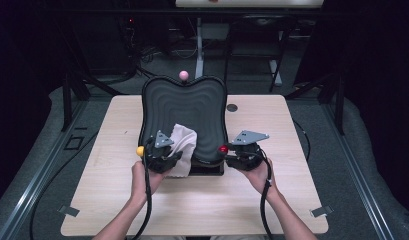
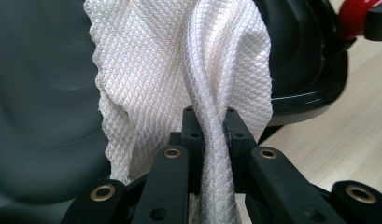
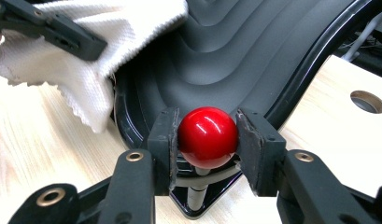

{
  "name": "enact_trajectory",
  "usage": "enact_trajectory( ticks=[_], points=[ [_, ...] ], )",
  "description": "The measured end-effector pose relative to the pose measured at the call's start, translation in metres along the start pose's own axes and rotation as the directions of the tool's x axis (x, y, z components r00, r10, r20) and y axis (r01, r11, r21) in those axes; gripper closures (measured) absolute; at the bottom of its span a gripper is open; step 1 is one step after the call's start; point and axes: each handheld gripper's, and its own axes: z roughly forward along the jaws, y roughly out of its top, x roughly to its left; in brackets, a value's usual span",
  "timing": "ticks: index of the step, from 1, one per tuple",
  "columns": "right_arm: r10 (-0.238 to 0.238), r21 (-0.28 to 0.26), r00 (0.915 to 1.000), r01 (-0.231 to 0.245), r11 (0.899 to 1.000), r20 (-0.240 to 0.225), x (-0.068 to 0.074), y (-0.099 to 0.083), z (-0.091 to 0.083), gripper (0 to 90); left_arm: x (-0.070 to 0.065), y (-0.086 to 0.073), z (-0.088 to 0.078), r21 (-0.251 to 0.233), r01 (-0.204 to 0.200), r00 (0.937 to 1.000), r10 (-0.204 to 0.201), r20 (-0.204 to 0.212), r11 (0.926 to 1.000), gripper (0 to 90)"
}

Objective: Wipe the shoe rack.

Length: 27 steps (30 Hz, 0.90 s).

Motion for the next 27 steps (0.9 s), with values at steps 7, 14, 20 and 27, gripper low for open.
enact_trajectory(
  ticks=[7, 14, 20, 27],
  points=[
    [-0.001, 0.0, 1.0, 0.001, 1.0, 0.0, 0.0, 0.0, 0.0, 60.2, -0.016, 0.005, 0.01, 0.001, -0.022, 0.9991, 0.022, 0.036, 0.9998, 81.5],
    [0.002, -0.003, 1.0, -0.002, 1.0, 0.0, 0.0, 0.0, 0.0, 60.2, -0.034, 0.014, 0.016, -0.006, -0.043, 0.9957, 0.043, 0.082, 0.9991, 81.5],
    [0.004, -0.006, 1.0, -0.004, 1.0, -0.001, 0.0, 0.0, 0.0, 60.2, -0.046, 0.022, 0.022, -0.011, -0.068, 0.9921, 0.069, 0.105, 0.9976, 81.5],
    [0.003, -0.006, 1.0, -0.003, 1.0, 0.0, 0.0, 0.0, 0.0, 60.1, -0.055, 0.028, 0.03, -0.004, -0.077, 0.9879, 0.077, 0.135, 0.997, 81.4]
  ],
)
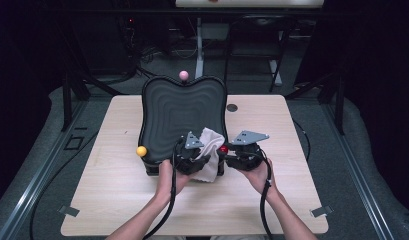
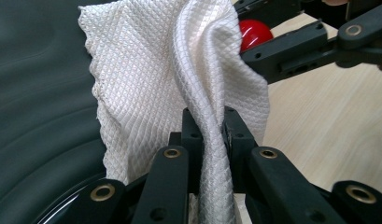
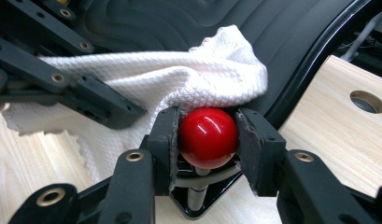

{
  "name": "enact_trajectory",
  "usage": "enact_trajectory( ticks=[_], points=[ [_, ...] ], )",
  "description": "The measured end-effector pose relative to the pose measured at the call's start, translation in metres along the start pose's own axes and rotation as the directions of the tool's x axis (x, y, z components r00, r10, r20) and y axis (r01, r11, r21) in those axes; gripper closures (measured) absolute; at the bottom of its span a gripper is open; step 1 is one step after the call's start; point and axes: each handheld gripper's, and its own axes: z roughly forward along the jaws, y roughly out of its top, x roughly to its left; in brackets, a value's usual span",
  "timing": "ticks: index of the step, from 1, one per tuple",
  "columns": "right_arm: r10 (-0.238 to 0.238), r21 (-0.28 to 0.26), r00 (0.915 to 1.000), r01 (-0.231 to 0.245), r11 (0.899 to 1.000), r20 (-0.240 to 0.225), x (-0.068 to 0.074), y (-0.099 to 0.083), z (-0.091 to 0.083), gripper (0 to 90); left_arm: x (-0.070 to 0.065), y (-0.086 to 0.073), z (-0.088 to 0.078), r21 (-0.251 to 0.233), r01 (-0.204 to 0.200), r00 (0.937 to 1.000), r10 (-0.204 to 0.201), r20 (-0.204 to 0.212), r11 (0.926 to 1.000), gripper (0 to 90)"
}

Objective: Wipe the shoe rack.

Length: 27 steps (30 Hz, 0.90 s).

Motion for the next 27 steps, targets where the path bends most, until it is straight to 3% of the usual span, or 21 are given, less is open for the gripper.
enact_trajectory(
  ticks=[14, 23, 27],
  points=[
    [-0.003, 0.0, 1.0, 0.003, 1.0, 0.004, 0.0, 0.0, 0.0, 60.2, -0.003, 0.005, 0.016, 0.001, 0.006, 0.9978, -0.006, 0.066, 1.0, 81.2],
    [-0.005, 0.002, 1.0, 0.005, 1.0, 0.005, 0.0, 0.0, 0.0, 60.1, 0.009, 0.0, -0.003, -0.001, 0.002, 0.9991, -0.002, 0.042, 1.0, 81.8],
    [-0.004, 0.002, 1.0, 0.004, 1.0, 0.004, 0.0, 0.0, 0.0, 60.0, 0.019, -0.006, -0.017, -0.001, 0.0, 0.9999, 0.0, 0.01, 1.0, 82.0]
  ],
)
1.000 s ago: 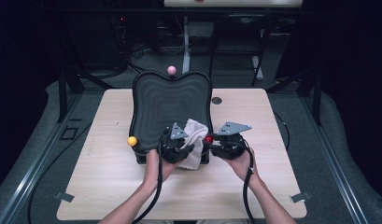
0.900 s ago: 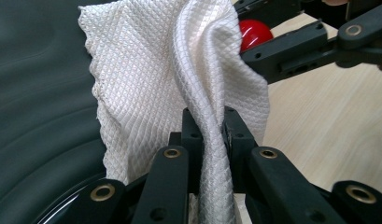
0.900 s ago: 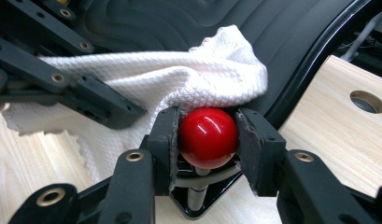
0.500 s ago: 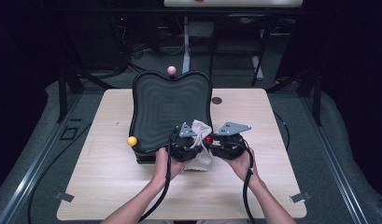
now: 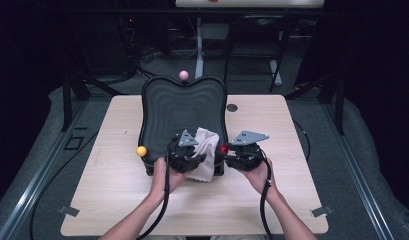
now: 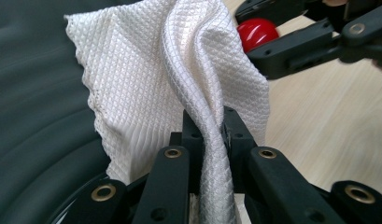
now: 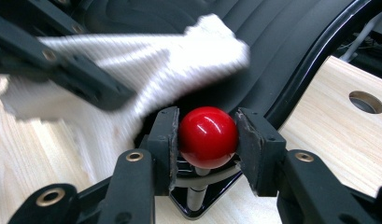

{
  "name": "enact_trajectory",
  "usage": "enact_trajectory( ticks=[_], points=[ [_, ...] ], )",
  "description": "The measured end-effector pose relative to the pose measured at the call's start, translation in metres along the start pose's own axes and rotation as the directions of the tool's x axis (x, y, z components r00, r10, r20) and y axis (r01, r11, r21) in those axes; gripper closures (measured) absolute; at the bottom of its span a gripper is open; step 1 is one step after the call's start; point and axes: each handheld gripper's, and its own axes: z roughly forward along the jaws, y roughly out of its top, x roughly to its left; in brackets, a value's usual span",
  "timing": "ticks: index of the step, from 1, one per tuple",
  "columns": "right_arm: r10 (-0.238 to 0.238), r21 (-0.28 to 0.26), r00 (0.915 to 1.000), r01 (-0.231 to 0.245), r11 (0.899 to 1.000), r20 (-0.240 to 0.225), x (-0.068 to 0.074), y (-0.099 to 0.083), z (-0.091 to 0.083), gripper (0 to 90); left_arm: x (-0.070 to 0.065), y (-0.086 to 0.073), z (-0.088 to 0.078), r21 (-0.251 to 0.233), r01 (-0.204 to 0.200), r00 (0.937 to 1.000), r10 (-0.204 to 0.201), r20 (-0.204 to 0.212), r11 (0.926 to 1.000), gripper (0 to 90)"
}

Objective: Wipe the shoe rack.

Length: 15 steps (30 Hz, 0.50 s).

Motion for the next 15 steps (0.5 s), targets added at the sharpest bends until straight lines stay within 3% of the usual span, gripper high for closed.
enact_trajectory(
  ticks=[6, 15],
  points=[
    [0.002, -0.001, 1.0, -0.002, 1.0, 0.002, 0.0, 0.0, 0.0, 59.8, 0.023, -0.007, -0.027, -0.019, 0.021, 0.998, -0.022, -0.059, 0.9996, 82.1],
    [-0.011, 0.016, 0.9998, 0.011, 1.0, 0.017, 0.003, 0.001, 0.005, 56.4, 0.061, -0.013, -0.066, -0.055, 0.086, 0.9861, -0.093, -0.138, 0.9948, 82.1]
  ],
)
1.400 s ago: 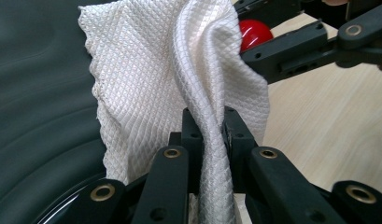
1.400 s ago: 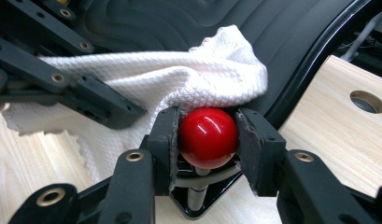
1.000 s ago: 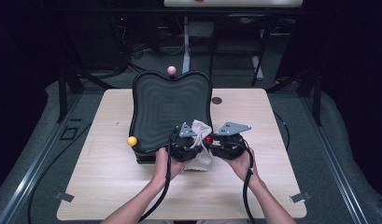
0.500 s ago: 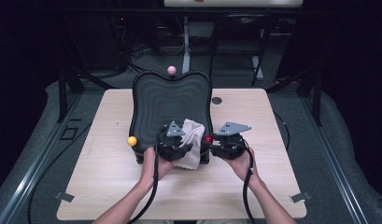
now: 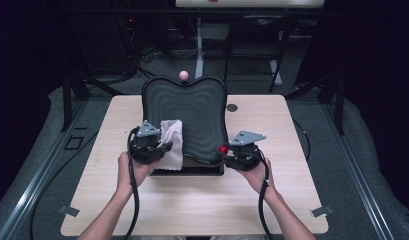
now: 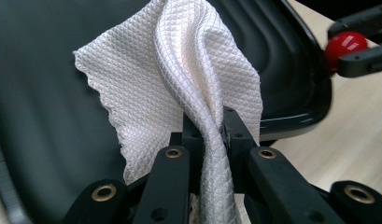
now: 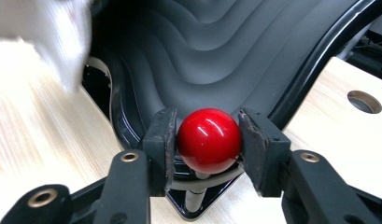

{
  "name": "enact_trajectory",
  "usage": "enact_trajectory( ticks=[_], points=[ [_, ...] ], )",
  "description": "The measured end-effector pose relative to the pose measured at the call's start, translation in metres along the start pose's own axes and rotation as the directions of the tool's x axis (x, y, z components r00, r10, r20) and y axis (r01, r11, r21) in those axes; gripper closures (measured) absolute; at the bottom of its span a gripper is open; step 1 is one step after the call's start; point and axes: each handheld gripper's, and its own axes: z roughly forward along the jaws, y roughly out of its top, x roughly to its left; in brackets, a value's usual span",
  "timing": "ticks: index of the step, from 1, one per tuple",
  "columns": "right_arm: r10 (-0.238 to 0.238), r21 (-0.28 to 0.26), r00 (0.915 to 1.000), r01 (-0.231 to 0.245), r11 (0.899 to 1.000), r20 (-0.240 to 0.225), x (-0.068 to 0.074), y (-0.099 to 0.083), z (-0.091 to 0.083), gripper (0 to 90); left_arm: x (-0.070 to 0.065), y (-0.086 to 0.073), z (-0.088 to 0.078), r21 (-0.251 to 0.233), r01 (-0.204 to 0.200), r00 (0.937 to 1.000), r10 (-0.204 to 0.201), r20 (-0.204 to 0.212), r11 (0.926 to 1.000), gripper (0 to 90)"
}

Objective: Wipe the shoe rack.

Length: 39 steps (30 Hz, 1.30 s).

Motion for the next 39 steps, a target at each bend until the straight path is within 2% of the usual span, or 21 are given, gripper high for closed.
enact_trajectory(
  ticks=[4, 6, 8, 10, 12, 13, 15, 17, 21, 24, 28, 31, 34, 35, 37, 39],
  points=[
    [-0.025, 0.029, 0.9996, 0.025, 0.999, 0.008, 0.001, 0.002, 0.007, 55.5, 0.013, 0.002, -0.01, -0.006, 0.015, 0.9995, -0.015, -0.027, 0.9999, 82.1],
    [-0.023, 0.03, 0.9997, 0.023, 0.999, -0.004, 0.002, 0.003, 0.011, 53.1, 0.018, 0.003, -0.013, -0.011, 0.025, 0.999, -0.026, -0.037, 0.9996, 82.1],
    [-0.036, 0.033, 0.9993, 0.036, 0.999, 0.013, 0.005, 0.004, 0.015, 53.0, 0.024, 0.002, -0.017, -0.016, 0.036, 0.9979, -0.037, -0.054, 0.9992, 82.1],
    [-0.035, 0.022, 0.9989, 0.034, 0.999, 0.031, 0.004, 0.002, 0.015, 59.4, 0.029, 0.0, -0.017, -0.015, 0.044, 0.996, -0.045, -0.078, 0.9989, 82.1],
    [-0.023, 0.006, 0.9996, 0.023, 1.0, 0.018, 0.002, 0.0, 0.014, 59.7, 0.034, -0.003, -0.017, -0.014, 0.058, 0.9943, -0.059, -0.089, 0.9982, 82.1],
    [-0.021, 0.001, 0.9995, 0.021, 1.0, 0.022, 0.003, -0.001, 0.014, 59.7, 0.037, -0.005, -0.017, -0.012, 0.061, 0.9919, -0.062, -0.111, 0.9981, 82.2],
    [-0.03, 0.004, 0.999, 0.03, 1.0, 0.034, 0.004, 0.0, 0.015, 59.9, 0.041, -0.01, -0.016, -0.014, 0.078, 0.9896, -0.079, -0.12, 0.9969, 82.5],
    [-0.027, -0.004, 0.9992, 0.027, 1.0, 0.028, 0.003, -0.001, 0.015, 59.9, 0.045, -0.016, -0.015, -0.005, 0.08, 0.9865, -0.079, -0.143, 0.9968, 82.6],
    [-0.03, -0.006, 0.9992, 0.03, 1.0, 0.027, 0.003, -0.001, 0.015, 59.9, 0.052, -0.024, -0.013, -0.007, 0.102, 0.9847, -0.102, -0.141, 0.9947, 82.7],
    [-0.033, -0.007, 0.9991, 0.033, 0.999, 0.026, 0.004, -0.001, 0.015, 59.9, 0.053, -0.025, -0.015, -0.006, 0.092, 0.9836, -0.092, -0.155, 0.9957, 82.7],
    [-0.033, -0.008, 0.999, 0.034, 0.999, 0.029, 0.004, -0.002, 0.015, 60.0, 0.056, -0.029, -0.018, -0.006, 0.089, 0.9792, -0.089, -0.182, 0.996, 82.8],
    [-0.032, -0.013, 0.999, 0.032, 0.999, 0.031, 0.004, -0.002, 0.015, 60.0, 0.062, -0.033, -0.02, 0.006, 0.105, 0.9753, -0.102, -0.196, 0.9944, 82.9],
    [-0.031, -0.014, 0.9991, 0.032, 0.999, 0.03, 0.004, -0.002, 0.015, 60.0, 0.069, -0.039, -0.021, 0.022, 0.129, 0.9748, -0.123, -0.186, 0.9914, 82.8],
    [-0.032, -0.013, 0.9991, 0.032, 0.999, 0.029, 0.004, -0.002, 0.015, 60.0, 0.07, -0.041, -0.021, 0.011, 0.143, 0.9744, -0.139, -0.177, 0.9897, 82.8],
    [-0.033, -0.012, 0.999, 0.033, 0.999, 0.029, 0.004, -0.002, 0.015, 60.0, 0.067, -0.039, -0.025, -0.017, 0.133, 0.9747, -0.134, -0.179, 0.991, 82.8],
    [-0.037, -0.011, 0.9989, 0.037, 0.999, 0.029, 0.003, -0.002, 0.015, 60.0, 0.063, -0.034, -0.028, -0.052, 0.128, 0.9799, -0.135, -0.147, 0.9904, 82.6]
  ],
)
